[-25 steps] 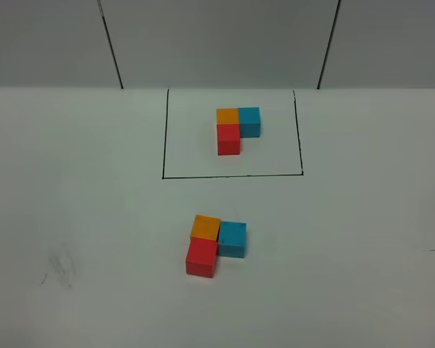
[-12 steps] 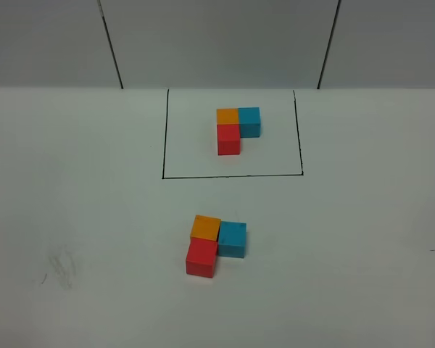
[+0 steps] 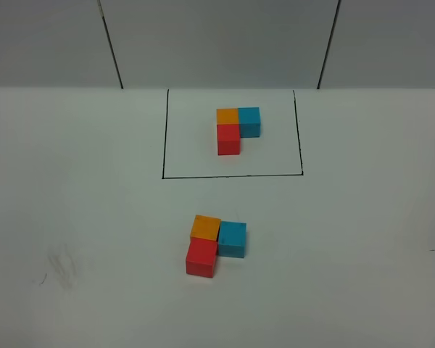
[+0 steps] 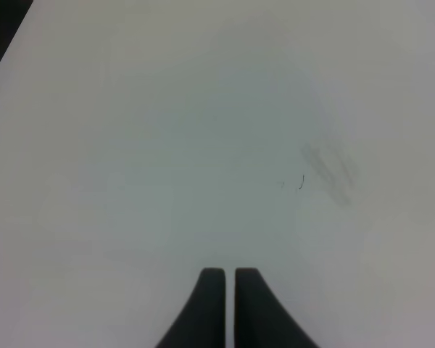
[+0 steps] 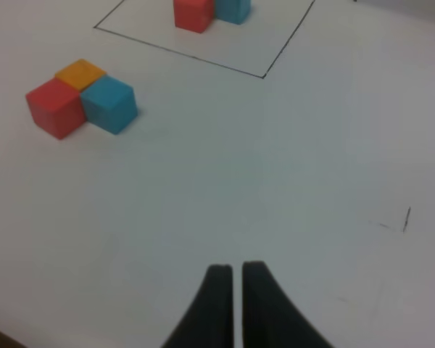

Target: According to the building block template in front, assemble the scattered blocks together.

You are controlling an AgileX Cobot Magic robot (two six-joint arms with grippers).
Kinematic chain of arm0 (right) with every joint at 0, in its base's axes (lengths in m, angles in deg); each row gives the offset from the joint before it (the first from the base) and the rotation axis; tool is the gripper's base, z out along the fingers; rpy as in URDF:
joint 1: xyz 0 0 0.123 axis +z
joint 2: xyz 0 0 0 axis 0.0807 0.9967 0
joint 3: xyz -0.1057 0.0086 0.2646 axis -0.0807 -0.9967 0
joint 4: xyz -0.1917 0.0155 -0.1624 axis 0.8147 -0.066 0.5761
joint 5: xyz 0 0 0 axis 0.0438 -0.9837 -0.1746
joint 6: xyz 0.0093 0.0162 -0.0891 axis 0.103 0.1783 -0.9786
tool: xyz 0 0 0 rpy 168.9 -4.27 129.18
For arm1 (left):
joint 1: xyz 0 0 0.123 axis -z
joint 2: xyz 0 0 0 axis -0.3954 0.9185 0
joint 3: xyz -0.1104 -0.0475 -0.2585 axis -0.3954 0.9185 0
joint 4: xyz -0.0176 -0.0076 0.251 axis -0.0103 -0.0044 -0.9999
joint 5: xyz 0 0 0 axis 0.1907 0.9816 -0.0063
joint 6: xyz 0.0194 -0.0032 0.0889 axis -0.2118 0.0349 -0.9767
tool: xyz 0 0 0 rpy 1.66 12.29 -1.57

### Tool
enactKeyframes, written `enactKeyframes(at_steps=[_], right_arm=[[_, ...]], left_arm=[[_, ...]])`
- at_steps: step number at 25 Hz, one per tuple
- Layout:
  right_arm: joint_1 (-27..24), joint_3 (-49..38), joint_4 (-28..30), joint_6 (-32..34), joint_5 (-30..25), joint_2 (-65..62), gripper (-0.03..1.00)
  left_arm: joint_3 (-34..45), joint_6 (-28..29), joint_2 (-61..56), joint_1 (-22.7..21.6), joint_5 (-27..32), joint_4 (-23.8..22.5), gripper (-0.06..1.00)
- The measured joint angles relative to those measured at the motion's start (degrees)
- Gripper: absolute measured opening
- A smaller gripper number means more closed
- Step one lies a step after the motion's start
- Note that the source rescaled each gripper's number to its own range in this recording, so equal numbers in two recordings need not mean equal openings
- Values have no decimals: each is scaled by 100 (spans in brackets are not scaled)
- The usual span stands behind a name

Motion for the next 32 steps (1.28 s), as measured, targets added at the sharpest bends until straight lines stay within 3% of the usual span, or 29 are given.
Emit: enactKeyframes(at_steps=[15, 19, 23, 32], right_arm=[[0, 0, 315, 351, 11, 0, 0], [-36, 0, 767, 351, 11, 0, 0], [-448, 0, 909, 352, 11, 0, 0], [-1956, 0, 782, 352, 11, 0, 0]], left_arm=[[0, 0, 0, 0, 0, 0, 1], [0, 0, 0, 0, 0, 0, 1], [0, 0, 0, 0, 0, 0, 1], [0, 0, 0, 0, 0, 0, 0]])
